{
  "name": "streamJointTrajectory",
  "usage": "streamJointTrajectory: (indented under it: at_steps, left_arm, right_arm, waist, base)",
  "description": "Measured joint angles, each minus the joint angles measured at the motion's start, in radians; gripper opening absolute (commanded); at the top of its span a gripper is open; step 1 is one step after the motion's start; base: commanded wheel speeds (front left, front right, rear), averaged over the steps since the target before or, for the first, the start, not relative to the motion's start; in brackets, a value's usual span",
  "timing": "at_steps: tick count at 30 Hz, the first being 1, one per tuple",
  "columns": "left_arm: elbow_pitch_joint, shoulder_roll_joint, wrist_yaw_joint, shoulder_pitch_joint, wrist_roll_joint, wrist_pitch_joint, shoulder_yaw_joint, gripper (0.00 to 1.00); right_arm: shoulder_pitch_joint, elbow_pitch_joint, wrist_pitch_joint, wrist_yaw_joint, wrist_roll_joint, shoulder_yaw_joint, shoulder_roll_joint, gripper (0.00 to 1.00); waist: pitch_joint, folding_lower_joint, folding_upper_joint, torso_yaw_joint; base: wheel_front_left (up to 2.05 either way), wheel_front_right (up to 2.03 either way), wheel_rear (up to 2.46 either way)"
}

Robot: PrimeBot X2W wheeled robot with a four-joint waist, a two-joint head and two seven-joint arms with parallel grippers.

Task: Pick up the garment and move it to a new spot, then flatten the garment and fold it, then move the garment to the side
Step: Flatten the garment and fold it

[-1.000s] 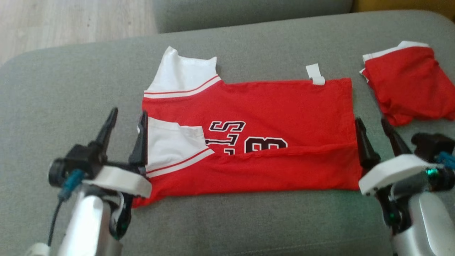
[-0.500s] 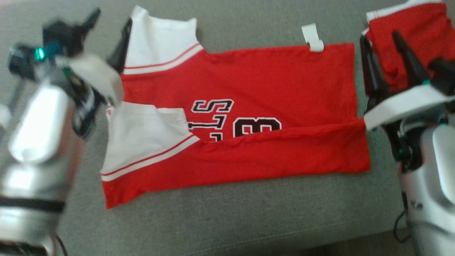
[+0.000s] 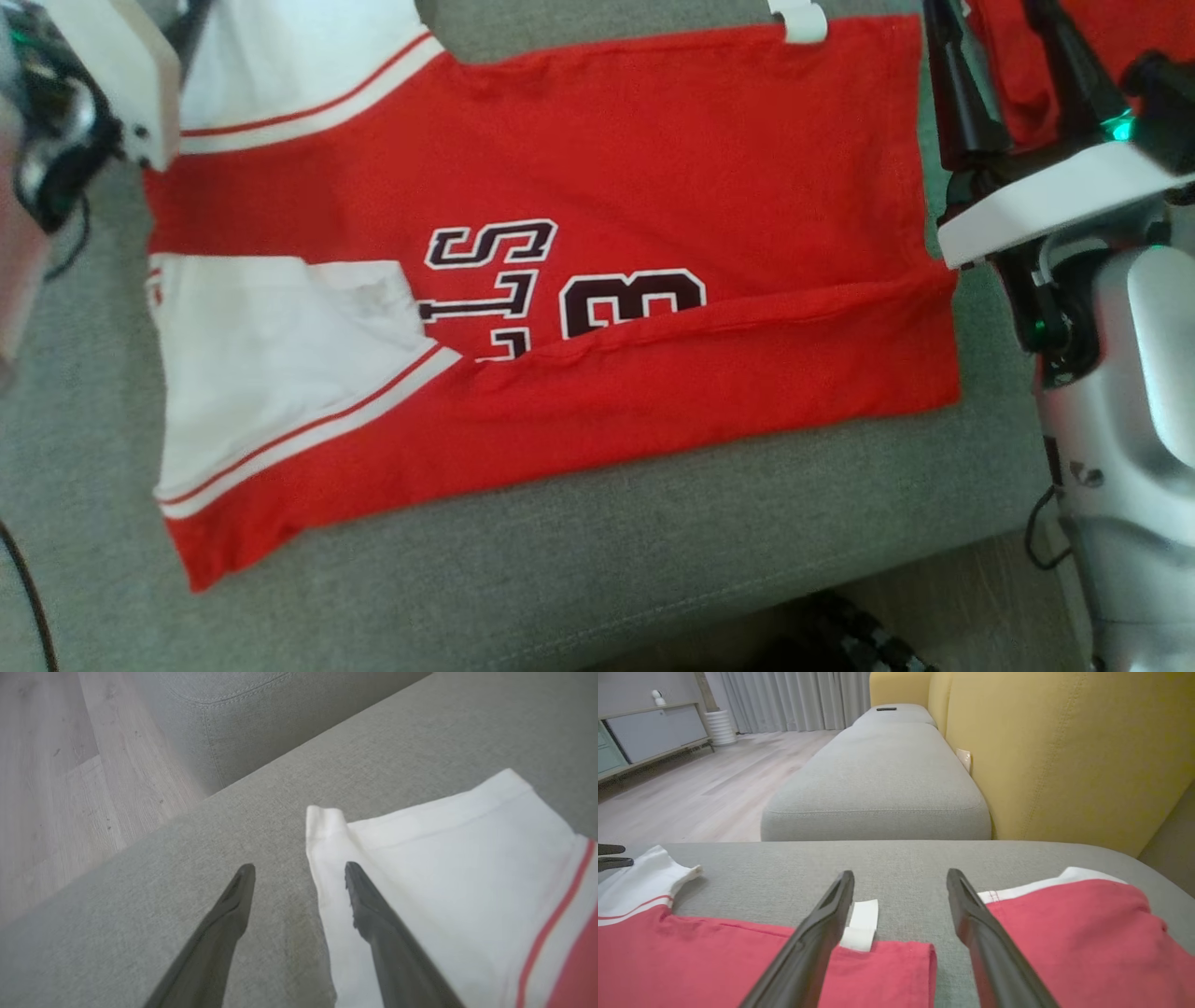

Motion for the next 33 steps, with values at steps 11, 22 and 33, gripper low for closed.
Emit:
streamJointTrajectory:
  at_steps: [11, 22, 33]
  left_arm:
    - [0.071, 0.006, 0.0, -0.091, -0.131, -0.007, -0.138, 1.0]
    - [0.1, 0.003, 0.0, -0.134, -0.233, -0.051, -0.242, 0.0]
    - [0.112, -0.048, 0.0, -0.122, -0.247, -0.303, -0.3, 0.0]
  right_arm:
    - [-0.002, 0.038, -0.03, 0.0, 0.0, 0.007, 0.007, 1.0]
    - [-0.016, 0.051, -0.031, 0.0, -0.001, -0.008, 0.0, 1.0]
    - [-0.019, 0.086, 0.016, 0.0, 0.018, -0.037, -0.065, 1.0]
  waist:
    - [0.05, -0.0002, 0.0, -0.038]
    - [0.055, -0.0002, 0.0, -0.019]
    - [-0.031, -0.0003, 0.0, 0.069]
  base:
    - [0.0, 0.0, 0.0]
    - [0.0, 0.0, 0.0]
    - [0.0, 0.0, 0.0]
